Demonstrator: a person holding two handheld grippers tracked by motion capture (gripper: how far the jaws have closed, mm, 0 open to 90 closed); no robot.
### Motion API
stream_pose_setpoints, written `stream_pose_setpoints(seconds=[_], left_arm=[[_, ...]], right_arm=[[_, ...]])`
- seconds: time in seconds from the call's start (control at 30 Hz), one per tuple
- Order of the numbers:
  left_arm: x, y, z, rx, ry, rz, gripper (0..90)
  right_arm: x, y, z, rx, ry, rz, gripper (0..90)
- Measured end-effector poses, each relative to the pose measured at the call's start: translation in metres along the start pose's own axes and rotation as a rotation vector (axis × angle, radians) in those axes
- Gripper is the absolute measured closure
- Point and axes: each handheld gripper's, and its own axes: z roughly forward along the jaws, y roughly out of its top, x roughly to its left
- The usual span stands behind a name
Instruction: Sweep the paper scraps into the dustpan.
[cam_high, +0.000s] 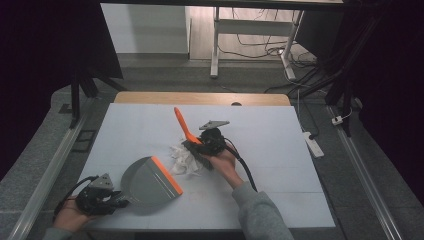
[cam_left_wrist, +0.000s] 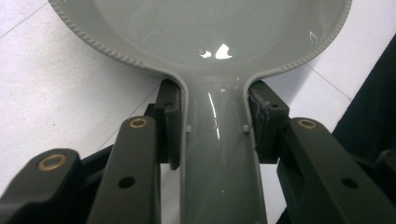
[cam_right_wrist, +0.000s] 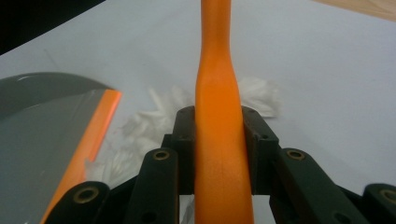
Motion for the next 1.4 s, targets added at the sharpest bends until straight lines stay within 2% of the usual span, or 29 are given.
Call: stream_pose_setpoints(seconds=[0.13,0.2,0.23,0.27,0.3,0.37,0.5,0.63,1.0,1.2,1.4], left_arm=[[0.0,0.0,0.0,0.001,-0.001,0.0,61.9],[0.0,0.0,0.0,-0.001,-0.001,-0.001,61.9],[0.0,0.0,0.0,0.001,-0.001,0.0,61.9],[0.0,0.0,0.0,0.0,-0.001,-0.001,62.0],[0.0,0.0,0.0,0.0,-0.001,0.0,62.0],[0.0,0.0,0.0,0.0,-0.002,0.0,61.9],[0.0,0.0,0.0,0.0,-0.002,-0.001,61.9],[0.0,0.0,0.0,0.002,-0.001,0.002,61.9],[0.0,0.0,0.0,-0.001,0.0,0.0,61.9],[0.0,0.0,-0.001,0.0,0.0,0.0,61.9],[0.0,0.0,0.0,0.001,0.0,0.002,61.9]], right_arm=[[0.016,0.0,0.002,-0.003,0.067,0.0,70.3],[0.031,0.001,0.005,-0.003,0.107,-0.024,70.3],[0.031,0.001,0.005,-0.003,0.107,-0.024,70.3],[0.04,0.002,0.006,-0.002,0.136,-0.039,70.3],[0.04,0.002,0.006,-0.002,0.136,-0.039,70.3],[0.051,0.004,0.005,-0.006,0.166,-0.059,70.3],[0.056,0.007,-0.001,-0.017,0.173,-0.075,70.3],[0.049,0.01,-0.011,-0.043,0.155,-0.066,70.3],[0.015,0.014,-0.032,-0.109,0.074,-0.009,70.3],[0.006,0.014,-0.034,-0.118,0.059,0.011,70.3],[-0.001,0.014,-0.033,-0.122,0.035,0.011,70.3]])
